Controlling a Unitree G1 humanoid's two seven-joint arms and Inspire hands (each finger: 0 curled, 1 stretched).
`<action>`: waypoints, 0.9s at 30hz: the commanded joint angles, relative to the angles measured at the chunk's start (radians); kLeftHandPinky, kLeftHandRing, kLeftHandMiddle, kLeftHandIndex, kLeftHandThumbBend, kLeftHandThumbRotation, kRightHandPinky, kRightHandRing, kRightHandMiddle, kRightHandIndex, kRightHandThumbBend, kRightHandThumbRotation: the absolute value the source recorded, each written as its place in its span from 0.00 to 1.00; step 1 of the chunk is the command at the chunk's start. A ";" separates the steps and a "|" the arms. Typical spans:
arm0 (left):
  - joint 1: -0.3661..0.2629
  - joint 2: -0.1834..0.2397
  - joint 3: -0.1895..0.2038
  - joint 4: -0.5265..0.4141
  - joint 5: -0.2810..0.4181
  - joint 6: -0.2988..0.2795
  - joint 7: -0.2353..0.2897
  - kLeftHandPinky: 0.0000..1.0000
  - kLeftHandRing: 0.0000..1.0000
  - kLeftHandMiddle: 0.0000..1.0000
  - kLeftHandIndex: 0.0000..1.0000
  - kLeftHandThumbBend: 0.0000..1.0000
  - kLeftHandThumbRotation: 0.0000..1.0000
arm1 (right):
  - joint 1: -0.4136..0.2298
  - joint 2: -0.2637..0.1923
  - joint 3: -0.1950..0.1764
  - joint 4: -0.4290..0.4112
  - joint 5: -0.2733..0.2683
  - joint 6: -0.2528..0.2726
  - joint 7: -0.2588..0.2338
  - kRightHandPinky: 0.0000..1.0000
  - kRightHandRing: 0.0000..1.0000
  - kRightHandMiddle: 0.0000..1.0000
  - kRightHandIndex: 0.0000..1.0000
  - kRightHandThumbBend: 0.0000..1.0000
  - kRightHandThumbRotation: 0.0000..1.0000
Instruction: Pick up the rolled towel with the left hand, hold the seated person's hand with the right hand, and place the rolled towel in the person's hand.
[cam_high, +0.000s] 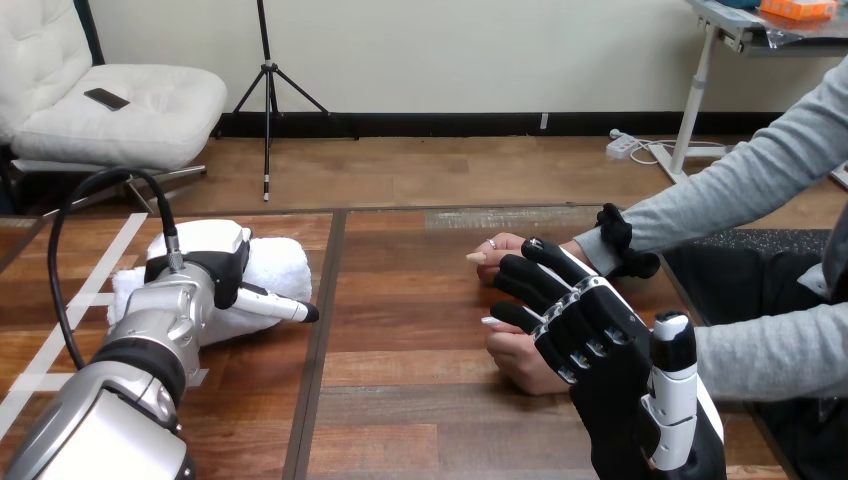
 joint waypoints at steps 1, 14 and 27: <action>-0.042 -0.019 -0.002 -0.004 -0.001 -0.005 0.006 1.00 1.00 1.00 0.99 0.86 0.77 | -0.024 0.006 -0.006 -0.046 0.008 -0.026 0.001 0.84 0.87 0.84 0.85 0.69 1.00; -0.033 -0.033 0.024 -0.006 -0.027 0.017 0.070 0.81 0.90 0.92 0.90 0.65 0.42 | -0.024 0.008 -0.007 -0.044 0.010 -0.029 0.001 0.84 0.87 0.84 0.85 0.70 1.00; -0.034 -0.038 0.024 -0.007 -0.034 0.031 0.104 0.50 0.68 0.76 0.73 0.58 0.04 | -0.026 0.011 -0.010 -0.038 0.026 -0.043 0.013 0.84 0.88 0.85 0.85 0.69 1.00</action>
